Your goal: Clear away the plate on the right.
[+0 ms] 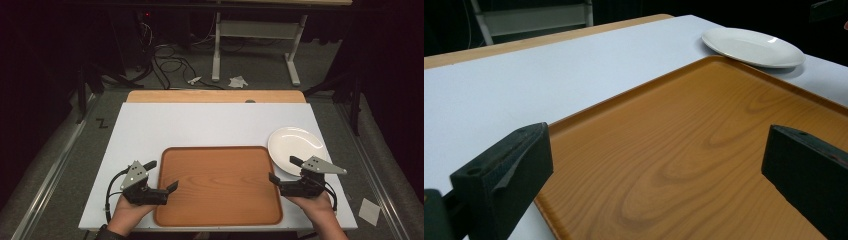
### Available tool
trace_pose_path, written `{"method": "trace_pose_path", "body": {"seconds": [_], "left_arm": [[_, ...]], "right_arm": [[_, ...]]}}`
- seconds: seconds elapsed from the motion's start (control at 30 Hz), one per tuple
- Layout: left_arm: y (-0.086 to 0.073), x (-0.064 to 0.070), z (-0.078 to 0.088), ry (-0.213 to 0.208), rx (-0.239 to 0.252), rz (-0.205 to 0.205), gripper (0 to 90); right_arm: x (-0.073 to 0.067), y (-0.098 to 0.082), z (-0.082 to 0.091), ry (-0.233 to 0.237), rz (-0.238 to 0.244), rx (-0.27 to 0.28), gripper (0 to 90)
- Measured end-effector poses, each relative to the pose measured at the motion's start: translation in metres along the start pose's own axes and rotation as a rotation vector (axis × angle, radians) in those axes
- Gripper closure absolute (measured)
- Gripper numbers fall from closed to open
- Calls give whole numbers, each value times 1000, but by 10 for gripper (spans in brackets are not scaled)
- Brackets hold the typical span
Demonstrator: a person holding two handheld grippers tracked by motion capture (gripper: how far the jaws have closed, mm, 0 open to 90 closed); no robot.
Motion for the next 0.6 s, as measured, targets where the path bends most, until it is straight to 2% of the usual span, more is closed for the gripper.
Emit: {"method": "trace_pose_path", "body": {"seconds": [0.1,0.2,0.37,0.43,0.5,0.6], "left_arm": [[0,0,1,-2,0,0,6],[0,0,1,-7,-2,-2,7],[-1,1,0,-11,-8,-9,7],[-1,2,-1,-12,-12,-12,6],[-2,3,-2,-13,-14,-16,6],[-2,3,-2,-14,-16,-19,6]], "right_arm": [[4,0,2,-29,7,11,11],[9,2,6,-65,-14,54,10],[20,1,10,-97,-24,60,11],[30,1,16,-120,-33,68,16],[35,-2,18,-113,-36,62,53],[44,-5,23,-139,-52,66,63]]}}
Point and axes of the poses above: each handheld gripper's, and its own axes: z roughly backward along the jaws, y roughly out of its top, x roughly to its right, the point moved 9 cm from there along -z, roughly forward along the jaws, and after that the axes turned 4 degrees about -x, right-handed, at the moved point
